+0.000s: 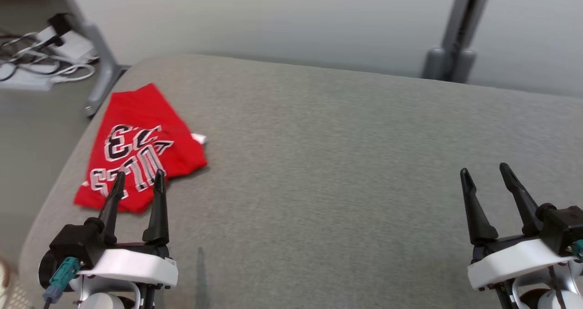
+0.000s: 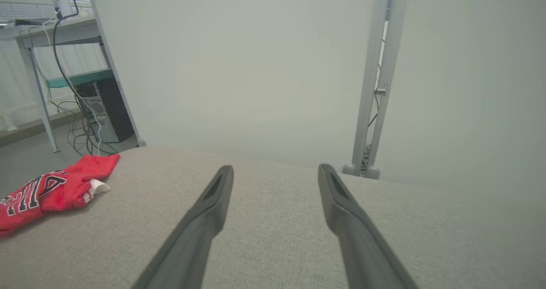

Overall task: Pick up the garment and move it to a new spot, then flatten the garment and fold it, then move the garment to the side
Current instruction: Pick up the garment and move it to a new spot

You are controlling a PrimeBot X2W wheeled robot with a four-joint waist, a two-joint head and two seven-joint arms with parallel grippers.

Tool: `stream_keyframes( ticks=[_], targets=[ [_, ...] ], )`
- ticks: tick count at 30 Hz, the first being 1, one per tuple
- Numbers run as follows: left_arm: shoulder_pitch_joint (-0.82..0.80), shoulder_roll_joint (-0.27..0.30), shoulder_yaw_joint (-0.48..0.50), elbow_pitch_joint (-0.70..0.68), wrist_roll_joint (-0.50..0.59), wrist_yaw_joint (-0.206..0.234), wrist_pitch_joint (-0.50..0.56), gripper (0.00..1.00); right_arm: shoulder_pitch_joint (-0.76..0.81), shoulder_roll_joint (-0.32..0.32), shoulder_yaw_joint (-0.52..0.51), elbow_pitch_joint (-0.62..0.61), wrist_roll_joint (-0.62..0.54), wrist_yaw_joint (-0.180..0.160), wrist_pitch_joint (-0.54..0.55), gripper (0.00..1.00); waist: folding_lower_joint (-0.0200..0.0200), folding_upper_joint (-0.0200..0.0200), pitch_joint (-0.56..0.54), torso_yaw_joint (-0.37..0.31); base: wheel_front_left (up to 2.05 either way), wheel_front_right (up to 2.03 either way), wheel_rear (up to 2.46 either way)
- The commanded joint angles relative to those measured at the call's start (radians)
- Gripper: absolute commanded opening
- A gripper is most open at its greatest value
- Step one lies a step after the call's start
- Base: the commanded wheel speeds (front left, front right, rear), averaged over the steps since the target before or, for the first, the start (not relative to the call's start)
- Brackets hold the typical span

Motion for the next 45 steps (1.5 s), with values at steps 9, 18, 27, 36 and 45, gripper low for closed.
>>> stream_keyframes(
  ticks=[9,18,27,36,45],
  targets=[
    [0.025,0.0,0.028,0.004,-0.008,0.015,-0.022,1.0,0.004,-0.004,0.039,-0.022,0.015,0.0,0.01,1.0,0.0,0.0,-0.006,0.223,0.0,0.0,0.0],
    [0.03,0.003,0.024,-0.007,-0.012,0.019,-0.019,1.0,0.006,-0.004,0.046,-0.015,0.026,0.0,0.006,1.0,0.0,0.0,-0.013,0.264,0.0,0.0,0.0],
    [0.013,0.0,0.038,-0.033,-0.017,0.031,-0.025,1.0,0.005,-0.004,0.039,-0.022,0.036,0.0,0.005,1.0,0.0,0.0,-0.001,0.258,0.0,0.0,0.0],
    [-0.173,0.014,0.078,0.042,-0.085,-0.029,0.023,1.0,-0.065,-0.004,0.07,-0.072,-0.016,0.0,0.059,1.0,0.0,0.0,0.121,0.151,0.0,0.0,0.0],
    [-0.359,0.004,0.08,0.42,-0.215,-0.153,0.145,1.0,-0.117,-0.004,0.084,-0.097,-0.048,0.0,0.087,1.0,0.0,0.0,0.279,0.03,0.0,0.0,0.0]
  ],
)
